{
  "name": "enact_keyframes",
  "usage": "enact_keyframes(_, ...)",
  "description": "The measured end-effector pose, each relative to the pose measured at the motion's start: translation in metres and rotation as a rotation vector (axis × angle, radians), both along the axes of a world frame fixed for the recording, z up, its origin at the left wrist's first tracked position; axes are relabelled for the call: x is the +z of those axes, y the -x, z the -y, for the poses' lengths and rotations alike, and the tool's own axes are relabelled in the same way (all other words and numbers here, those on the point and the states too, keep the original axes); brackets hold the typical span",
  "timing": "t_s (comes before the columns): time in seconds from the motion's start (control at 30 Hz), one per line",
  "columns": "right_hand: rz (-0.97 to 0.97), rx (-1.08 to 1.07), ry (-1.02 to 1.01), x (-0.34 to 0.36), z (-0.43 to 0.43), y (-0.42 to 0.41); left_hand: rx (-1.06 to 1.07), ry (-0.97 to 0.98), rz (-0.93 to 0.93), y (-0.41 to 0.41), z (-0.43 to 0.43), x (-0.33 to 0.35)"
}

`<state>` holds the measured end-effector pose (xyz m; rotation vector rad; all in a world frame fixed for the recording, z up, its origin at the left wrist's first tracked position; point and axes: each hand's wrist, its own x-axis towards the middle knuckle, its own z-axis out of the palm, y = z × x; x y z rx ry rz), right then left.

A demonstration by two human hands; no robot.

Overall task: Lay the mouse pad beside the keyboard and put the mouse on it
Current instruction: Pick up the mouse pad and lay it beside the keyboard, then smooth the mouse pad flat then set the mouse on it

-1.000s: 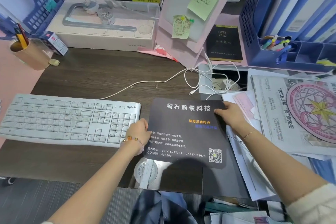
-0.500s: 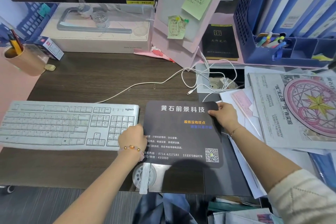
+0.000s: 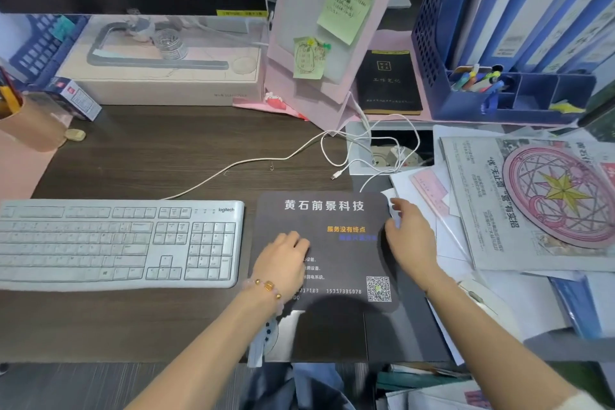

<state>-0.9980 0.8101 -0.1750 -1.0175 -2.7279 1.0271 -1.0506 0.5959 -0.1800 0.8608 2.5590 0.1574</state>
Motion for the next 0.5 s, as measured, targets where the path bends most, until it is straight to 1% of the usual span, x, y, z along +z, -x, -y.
enact_keyframes(0.07, 0.006, 0.254, -0.070, -0.003, 0.016, -0.016, -0.115, -0.046, 0.020, -0.003, -0.014, -0.007)
enact_keyframes(0.13, 0.117, 0.556, -0.100, -0.015, 0.032, -0.027, -0.192, -0.045, 0.040, -0.005, -0.026, -0.011)
enact_keyframes(0.17, 0.181, 0.667, -0.159, -0.020, 0.037, -0.030, -0.215, -0.019, 0.043, -0.005, -0.029, -0.014)
enact_keyframes(0.2, 0.219, 0.734, -0.231, -0.028, 0.037, -0.033, -0.235, 0.013, 0.034, -0.006, -0.031, -0.018)
enact_keyframes(0.3, 0.235, 0.736, -0.304, -0.038, 0.033, -0.033, -0.239, 0.045, 0.029, -0.008, -0.031, -0.026)
enact_keyframes(0.37, 0.192, 0.704, -0.329, -0.038, 0.033, -0.033, -0.235, 0.000, -0.023, -0.008, -0.030, -0.028)
enact_keyframes(0.43, 0.158, 0.654, -0.298, -0.034, 0.032, -0.033, -0.215, -0.032, -0.060, -0.008, -0.031, -0.027)
enact_keyframes(0.47, 0.122, 0.596, -0.258, -0.034, 0.029, -0.032, -0.224, -0.035, -0.042, -0.007, -0.032, -0.026)
enact_keyframes(0.5, 0.102, 0.505, -0.168, -0.033, 0.025, -0.032, -0.227, -0.016, 0.004, -0.008, -0.032, -0.027)
